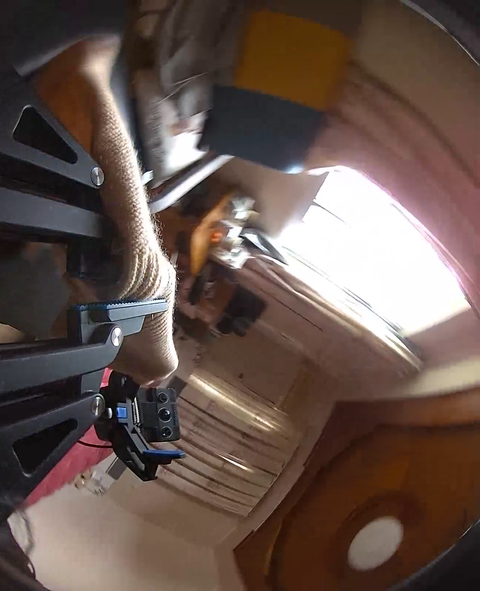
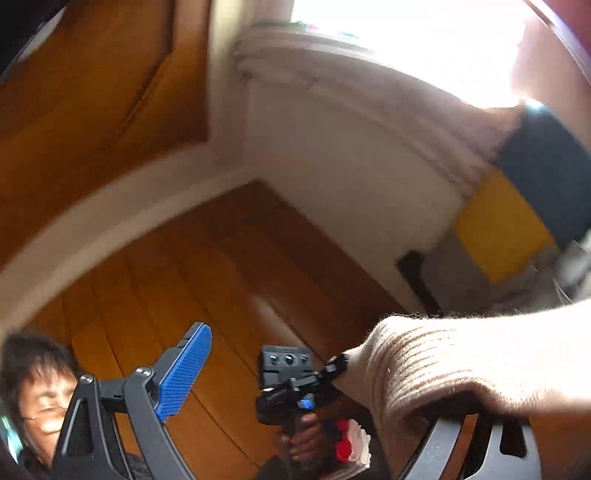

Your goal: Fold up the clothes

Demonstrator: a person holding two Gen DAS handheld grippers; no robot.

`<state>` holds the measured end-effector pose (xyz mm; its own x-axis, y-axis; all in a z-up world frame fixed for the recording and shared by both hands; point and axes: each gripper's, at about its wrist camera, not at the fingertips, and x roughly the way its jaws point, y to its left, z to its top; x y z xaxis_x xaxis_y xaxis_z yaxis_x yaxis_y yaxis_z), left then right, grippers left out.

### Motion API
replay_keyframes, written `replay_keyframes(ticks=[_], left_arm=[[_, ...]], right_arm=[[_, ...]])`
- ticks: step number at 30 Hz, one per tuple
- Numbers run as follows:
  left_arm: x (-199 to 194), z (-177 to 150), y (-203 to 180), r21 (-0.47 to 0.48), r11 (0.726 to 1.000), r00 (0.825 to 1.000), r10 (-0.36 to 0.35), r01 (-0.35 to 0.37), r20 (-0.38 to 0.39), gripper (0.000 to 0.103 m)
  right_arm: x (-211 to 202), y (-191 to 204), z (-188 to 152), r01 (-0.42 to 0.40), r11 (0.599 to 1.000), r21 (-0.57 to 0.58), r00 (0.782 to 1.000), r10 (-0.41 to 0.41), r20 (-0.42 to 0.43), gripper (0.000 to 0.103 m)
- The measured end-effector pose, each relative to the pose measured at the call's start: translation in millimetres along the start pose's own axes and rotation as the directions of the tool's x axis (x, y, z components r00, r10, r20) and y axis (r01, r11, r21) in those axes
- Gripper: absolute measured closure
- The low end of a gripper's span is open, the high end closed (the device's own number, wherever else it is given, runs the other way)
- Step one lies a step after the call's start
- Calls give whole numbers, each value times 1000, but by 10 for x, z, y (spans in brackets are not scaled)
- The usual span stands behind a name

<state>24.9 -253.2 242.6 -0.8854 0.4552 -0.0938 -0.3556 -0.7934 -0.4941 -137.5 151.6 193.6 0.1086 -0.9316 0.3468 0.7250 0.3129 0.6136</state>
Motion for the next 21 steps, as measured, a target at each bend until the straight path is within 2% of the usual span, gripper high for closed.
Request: replay_keyframes(ticks=[3,7,9,11,12,14,15,18,21], left_arm=[[-654,135,-300,45,999,999,17,-20,49,96],[-1385,221,-605,87,992,990,83,-93,114,96],[-1721,260,-752,95,992,984,71,-87,161,96],[-1973,309,-829,80,992,976,78,-96,202,95],[-2026,339,-788,68,992,975,93,-109,204,95],[-2104,400,-683,43,989,971,129,-140,202,94],[-2142,431,-630,31,987,969,146,-156,201,94],[-2172,512,-395,-11,979,962,200,-201,186,93],[-1771,516,288,-82,947,941,318,-311,115,93]], right_arm=[[384,603,-119,-58,997,-57,998,57,-17,3],[823,1026,-376,-121,988,-95,992,117,-41,3],[985,1240,-475,-156,982,-105,987,152,-47,3],[1187,1428,-542,-180,974,-139,983,174,-51,3],[1426,1386,-564,-182,969,-164,983,177,-48,3],[1605,1428,-584,-196,966,-166,980,190,-51,1],[1692,1440,-586,-188,967,-171,982,182,-52,1],[1824,1388,-532,-89,978,-187,995,79,-62,1],[2062,1007,-485,35,985,-171,995,-50,-88,1]])
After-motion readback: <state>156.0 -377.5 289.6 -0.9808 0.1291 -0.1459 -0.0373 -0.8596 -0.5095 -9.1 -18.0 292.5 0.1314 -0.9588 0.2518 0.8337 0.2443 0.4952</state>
